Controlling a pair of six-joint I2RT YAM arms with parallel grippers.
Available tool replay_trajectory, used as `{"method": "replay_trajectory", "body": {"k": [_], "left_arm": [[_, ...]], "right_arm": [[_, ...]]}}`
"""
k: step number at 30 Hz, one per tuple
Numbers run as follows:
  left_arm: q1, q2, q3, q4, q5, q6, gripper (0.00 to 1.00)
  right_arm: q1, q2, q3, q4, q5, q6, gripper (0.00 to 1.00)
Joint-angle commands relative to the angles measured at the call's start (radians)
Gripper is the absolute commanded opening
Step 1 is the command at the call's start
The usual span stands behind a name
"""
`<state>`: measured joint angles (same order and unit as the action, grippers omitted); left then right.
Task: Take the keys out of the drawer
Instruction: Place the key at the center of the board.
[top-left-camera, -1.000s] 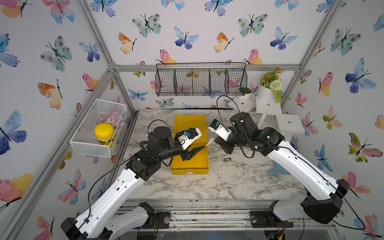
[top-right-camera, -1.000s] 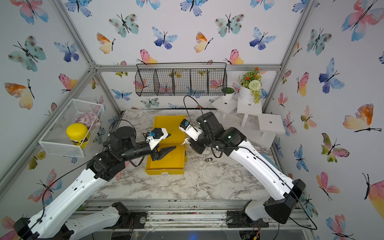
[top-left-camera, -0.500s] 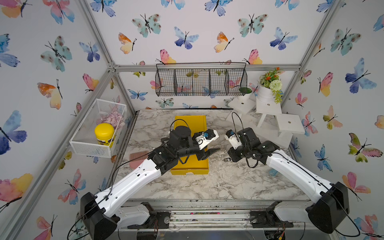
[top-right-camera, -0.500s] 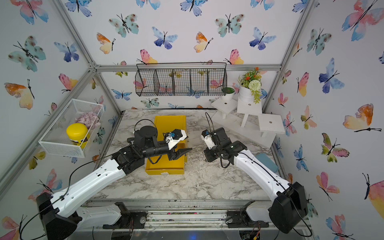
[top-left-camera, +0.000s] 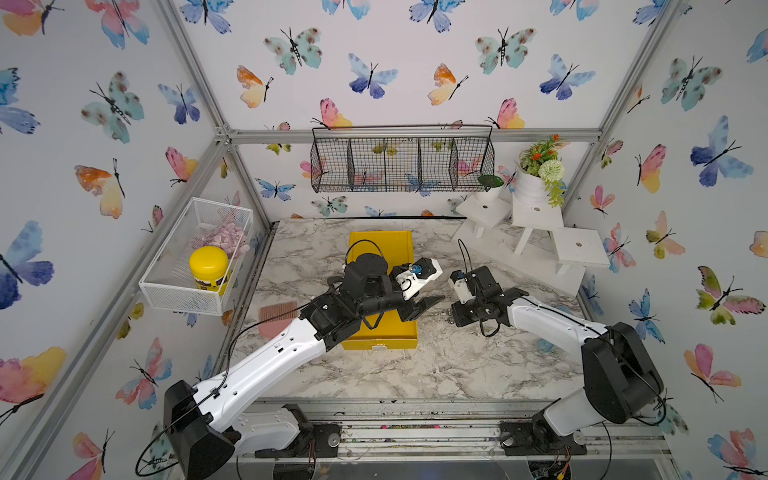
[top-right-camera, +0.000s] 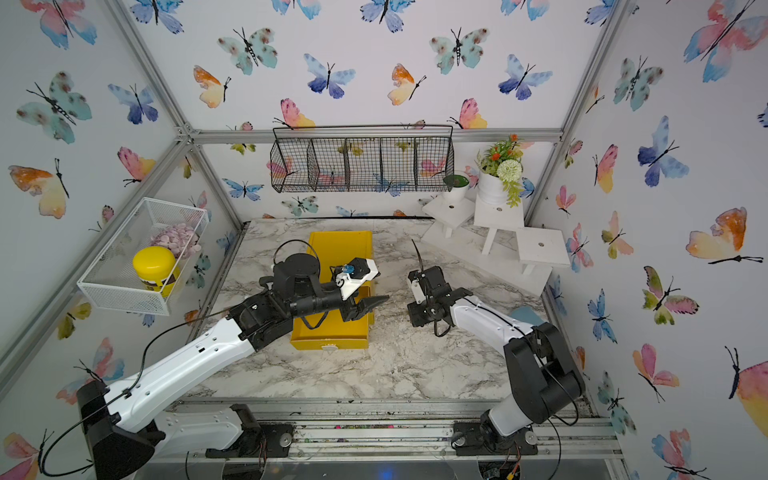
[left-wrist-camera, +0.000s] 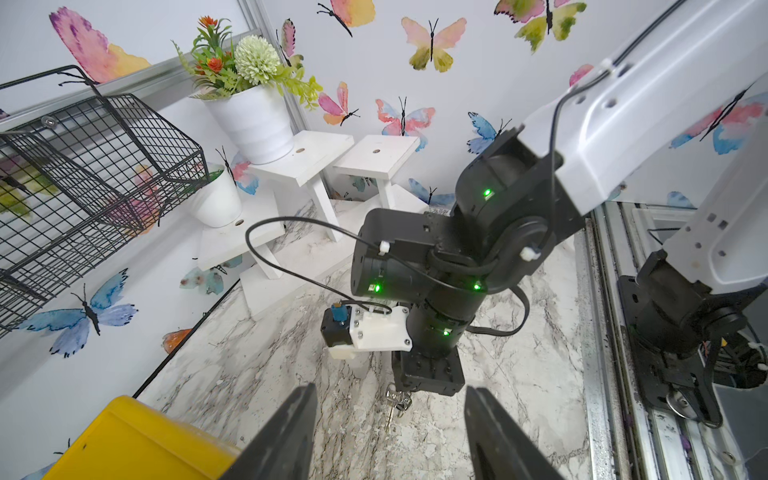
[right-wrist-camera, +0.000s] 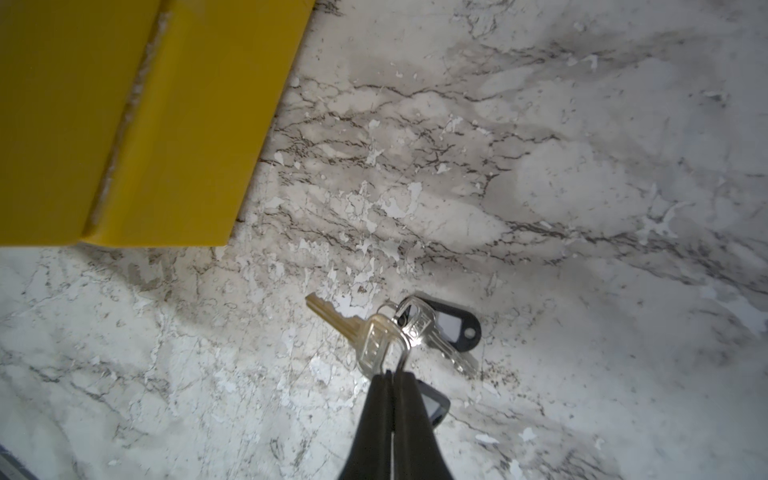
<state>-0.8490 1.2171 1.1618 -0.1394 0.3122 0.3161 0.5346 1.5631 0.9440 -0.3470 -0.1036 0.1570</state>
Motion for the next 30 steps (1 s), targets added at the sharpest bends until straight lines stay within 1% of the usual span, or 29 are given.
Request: {"method": "replay_trajectory", "body": {"k": [1, 5, 7, 8, 10, 12, 15, 18, 21, 23, 25, 27, 28, 30], "left_arm": [[-0.007, -0.039, -0.014, 0.006, -0.030, -0.009, 0.62], [-0.009, -0.064, -0.031, -0.006, -0.058, -0.008, 0.63], [-0.009, -0.083, -0.038, -0.024, -0.072, -0.008, 0.62], [-0.009, -0.092, -0.039, -0.037, -0.079, -0.008, 0.62], [-0.010, -0.118, -0.040, -0.079, -0.092, -0.007, 0.62], [-0.009, -0.150, -0.047, -0.130, -0.100, -0.009, 0.60], [-0.011, -0.203, -0.056, -0.218, -0.095, -0.014, 0.57], [-0.017, -0.243, -0.048, -0.317, -0.076, -0.015, 0.53], [-0.028, -0.274, -0.041, -0.396, -0.056, -0.022, 0.43], [-0.034, -0.297, -0.058, -0.414, -0.052, -0.047, 0.34], [-0.041, -0.317, -0.080, -0.425, -0.032, -0.069, 0.17], [-0.052, -0.325, -0.091, -0.441, -0.002, -0.080, 0.00], [-0.060, -0.327, -0.097, -0.446, 0.004, -0.088, 0.00], [-0.078, -0.332, -0.108, -0.459, 0.013, -0.091, 0.00]], "right_arm": [[-0.009, 0.033, 0.024, 0.031, 0.017, -0.002, 0.09], [-0.010, 0.033, 0.017, 0.018, 0.031, 0.003, 0.18], [-0.010, 0.016, 0.016, 0.010, 0.043, 0.008, 0.27], [-0.010, 0.006, 0.021, 0.004, 0.045, 0.008, 0.30], [-0.010, -0.018, 0.058, -0.026, 0.050, 0.005, 0.31], [-0.010, -0.037, 0.124, -0.063, 0.053, -0.005, 0.31], [-0.010, -0.048, 0.264, -0.097, 0.051, -0.022, 0.34], [-0.010, -0.015, 0.467, -0.147, 0.050, -0.013, 0.38], [-0.010, 0.073, 0.713, -0.220, -0.004, 0.034, 0.39], [-0.010, 0.150, 0.903, -0.279, -0.071, 0.067, 0.36], [-0.001, 0.250, 1.105, -0.359, -0.155, 0.070, 0.30], [0.014, 0.335, 1.264, -0.441, -0.184, 0.071, 0.29], [0.020, 0.371, 1.324, -0.473, -0.205, 0.074, 0.28], [0.033, 0.414, 1.384, -0.502, -0.234, 0.075, 0.25]]}}
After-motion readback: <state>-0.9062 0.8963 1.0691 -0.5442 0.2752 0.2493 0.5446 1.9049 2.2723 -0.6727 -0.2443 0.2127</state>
